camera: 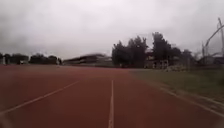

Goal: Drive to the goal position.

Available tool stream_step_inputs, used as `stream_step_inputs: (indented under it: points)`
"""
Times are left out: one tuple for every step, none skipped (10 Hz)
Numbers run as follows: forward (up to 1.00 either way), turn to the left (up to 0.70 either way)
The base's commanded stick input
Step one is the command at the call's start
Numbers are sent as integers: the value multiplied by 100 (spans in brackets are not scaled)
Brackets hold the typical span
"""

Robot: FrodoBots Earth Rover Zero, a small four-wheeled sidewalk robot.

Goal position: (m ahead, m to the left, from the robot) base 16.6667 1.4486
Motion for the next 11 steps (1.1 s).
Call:
stream_step_inputs:
  points:
    - [70, 0]
    - [70, 0]
    - [70, 0]
    - [70, 0]
    - [70, 0]
    - [70, 0]
    - [70, 0]
    - [70, 0]
    - [70, 0]
    - [70, 0]
    - [70, 0]
